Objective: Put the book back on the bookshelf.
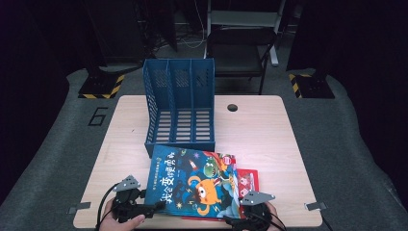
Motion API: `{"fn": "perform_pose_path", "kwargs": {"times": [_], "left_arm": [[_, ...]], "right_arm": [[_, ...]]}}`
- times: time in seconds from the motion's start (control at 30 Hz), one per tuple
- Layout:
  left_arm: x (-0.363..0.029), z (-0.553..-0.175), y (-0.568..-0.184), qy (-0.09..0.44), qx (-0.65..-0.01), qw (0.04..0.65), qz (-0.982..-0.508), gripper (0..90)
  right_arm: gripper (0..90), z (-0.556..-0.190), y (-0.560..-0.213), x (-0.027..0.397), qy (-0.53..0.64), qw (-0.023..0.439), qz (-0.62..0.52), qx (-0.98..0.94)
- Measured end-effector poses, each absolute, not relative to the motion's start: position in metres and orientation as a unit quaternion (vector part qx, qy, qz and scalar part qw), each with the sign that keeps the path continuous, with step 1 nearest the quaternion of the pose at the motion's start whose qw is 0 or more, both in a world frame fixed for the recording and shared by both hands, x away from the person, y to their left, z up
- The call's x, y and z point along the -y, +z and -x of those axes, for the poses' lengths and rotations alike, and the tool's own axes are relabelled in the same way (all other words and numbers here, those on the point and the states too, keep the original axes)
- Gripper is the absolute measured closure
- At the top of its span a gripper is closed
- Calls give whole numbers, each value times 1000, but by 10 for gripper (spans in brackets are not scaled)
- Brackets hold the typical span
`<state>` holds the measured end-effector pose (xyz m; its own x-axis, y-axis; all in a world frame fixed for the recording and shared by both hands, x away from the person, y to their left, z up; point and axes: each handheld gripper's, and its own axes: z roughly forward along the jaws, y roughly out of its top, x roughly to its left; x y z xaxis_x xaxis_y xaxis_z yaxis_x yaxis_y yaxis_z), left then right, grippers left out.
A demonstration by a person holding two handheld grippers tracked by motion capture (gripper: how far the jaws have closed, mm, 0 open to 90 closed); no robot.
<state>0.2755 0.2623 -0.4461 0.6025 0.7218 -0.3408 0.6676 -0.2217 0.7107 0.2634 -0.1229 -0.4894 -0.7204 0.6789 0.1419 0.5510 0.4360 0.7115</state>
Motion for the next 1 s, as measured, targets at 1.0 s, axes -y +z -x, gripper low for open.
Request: {"fn": "perform_pose_path", "kwargs": {"times": [1.0], "left_arm": [[-266, -289, -398, 57, -430, 481, -762, 469]], "right_arm": [[170, -260, -491, 105, 375, 115, -340, -855]]}}
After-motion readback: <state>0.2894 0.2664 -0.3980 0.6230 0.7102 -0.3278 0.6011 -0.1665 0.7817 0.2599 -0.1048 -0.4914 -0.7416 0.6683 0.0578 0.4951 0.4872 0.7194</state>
